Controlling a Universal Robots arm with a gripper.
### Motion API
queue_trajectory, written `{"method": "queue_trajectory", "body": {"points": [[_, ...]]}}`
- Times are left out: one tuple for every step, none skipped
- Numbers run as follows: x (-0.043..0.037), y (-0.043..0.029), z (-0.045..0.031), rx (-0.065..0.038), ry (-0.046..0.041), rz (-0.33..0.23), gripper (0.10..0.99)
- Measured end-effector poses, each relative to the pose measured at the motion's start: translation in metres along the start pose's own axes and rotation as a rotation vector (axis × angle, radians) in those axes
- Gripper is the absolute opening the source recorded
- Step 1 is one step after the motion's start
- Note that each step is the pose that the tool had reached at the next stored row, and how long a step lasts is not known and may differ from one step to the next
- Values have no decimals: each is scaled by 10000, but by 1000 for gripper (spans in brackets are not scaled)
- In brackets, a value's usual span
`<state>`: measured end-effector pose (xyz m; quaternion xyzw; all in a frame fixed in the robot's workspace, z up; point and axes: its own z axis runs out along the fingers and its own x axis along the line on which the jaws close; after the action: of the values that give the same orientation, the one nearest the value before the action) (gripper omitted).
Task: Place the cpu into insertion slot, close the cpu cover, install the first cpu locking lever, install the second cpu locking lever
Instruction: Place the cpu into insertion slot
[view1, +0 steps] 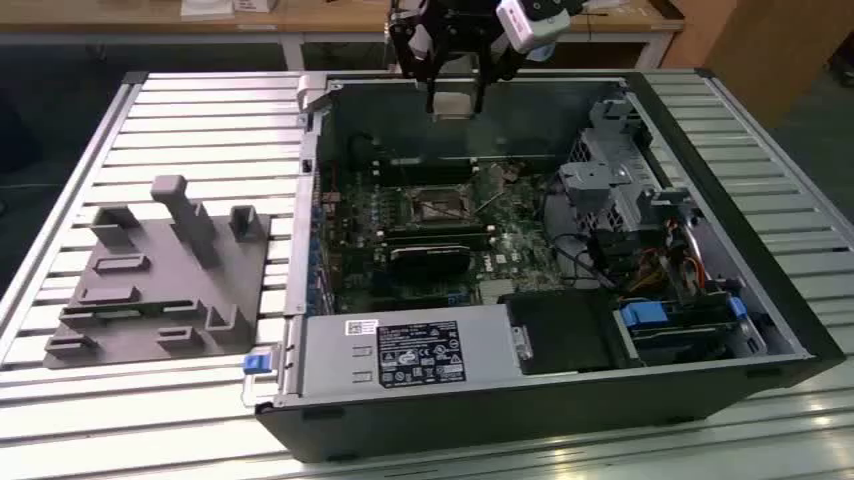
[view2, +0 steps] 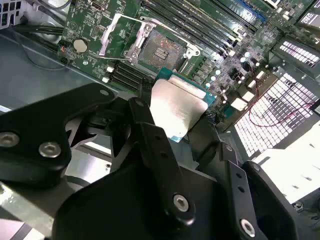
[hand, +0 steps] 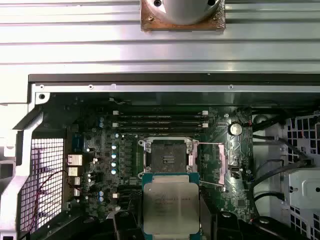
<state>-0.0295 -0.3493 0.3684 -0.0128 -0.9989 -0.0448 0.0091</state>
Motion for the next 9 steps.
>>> {"method": "queue_trajectory", "body": {"points": [[0, 0, 0, 0, 0, 0, 541], [0, 0, 0, 0, 0, 0, 541], [0, 0, 0, 0, 0, 0, 541], [0, 0, 0, 1, 1, 0, 541], [0, 0, 2, 1, 1, 0, 541], [0, 0, 4, 1, 1, 0, 541], [0, 0, 6, 0, 0, 0, 541], [0, -1, 9, 0, 0, 0, 541], [0, -1, 12, 1, 0, 0, 541]]}}
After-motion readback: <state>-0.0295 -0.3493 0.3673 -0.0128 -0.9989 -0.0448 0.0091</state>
